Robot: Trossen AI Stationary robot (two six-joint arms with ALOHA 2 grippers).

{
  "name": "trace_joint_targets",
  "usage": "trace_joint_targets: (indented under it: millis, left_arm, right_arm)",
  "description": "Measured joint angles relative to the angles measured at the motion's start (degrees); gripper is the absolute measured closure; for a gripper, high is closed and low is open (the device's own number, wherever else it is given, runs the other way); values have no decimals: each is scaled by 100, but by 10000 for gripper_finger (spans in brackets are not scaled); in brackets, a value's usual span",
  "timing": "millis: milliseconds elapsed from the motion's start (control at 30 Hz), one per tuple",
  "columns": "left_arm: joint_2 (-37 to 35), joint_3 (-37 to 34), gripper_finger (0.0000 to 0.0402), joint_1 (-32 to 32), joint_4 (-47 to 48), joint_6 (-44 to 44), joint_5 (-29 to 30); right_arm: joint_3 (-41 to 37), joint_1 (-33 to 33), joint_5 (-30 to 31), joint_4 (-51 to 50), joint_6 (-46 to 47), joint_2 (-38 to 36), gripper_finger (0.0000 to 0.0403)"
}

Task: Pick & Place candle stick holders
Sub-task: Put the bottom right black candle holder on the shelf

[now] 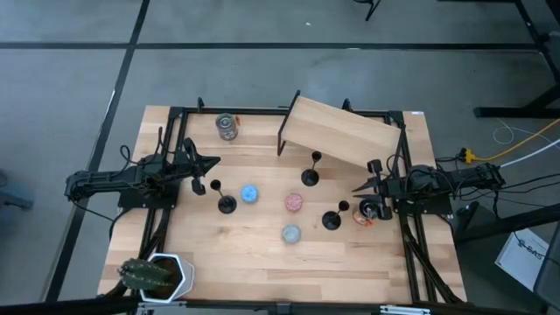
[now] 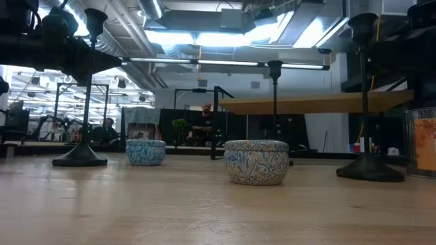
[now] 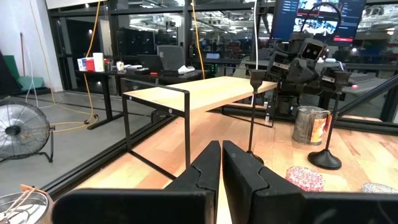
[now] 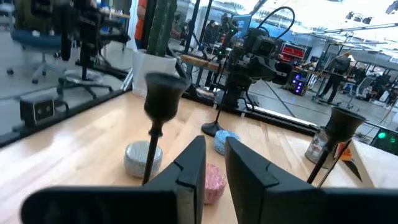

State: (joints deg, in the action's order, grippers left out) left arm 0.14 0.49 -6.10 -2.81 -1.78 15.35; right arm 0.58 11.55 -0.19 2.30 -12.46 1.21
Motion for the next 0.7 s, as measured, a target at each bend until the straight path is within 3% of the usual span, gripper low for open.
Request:
trace_joint_targets:
  millis: [367,700]
  left_arm:
    - [0,0,392,-1,-2,0,0]
    - [0,-1,390,1,-2,0,0]
  right_arm:
    - [0,0,-527,1125,45,0,338]
    - [0,0,-648,1211,45,0,338]
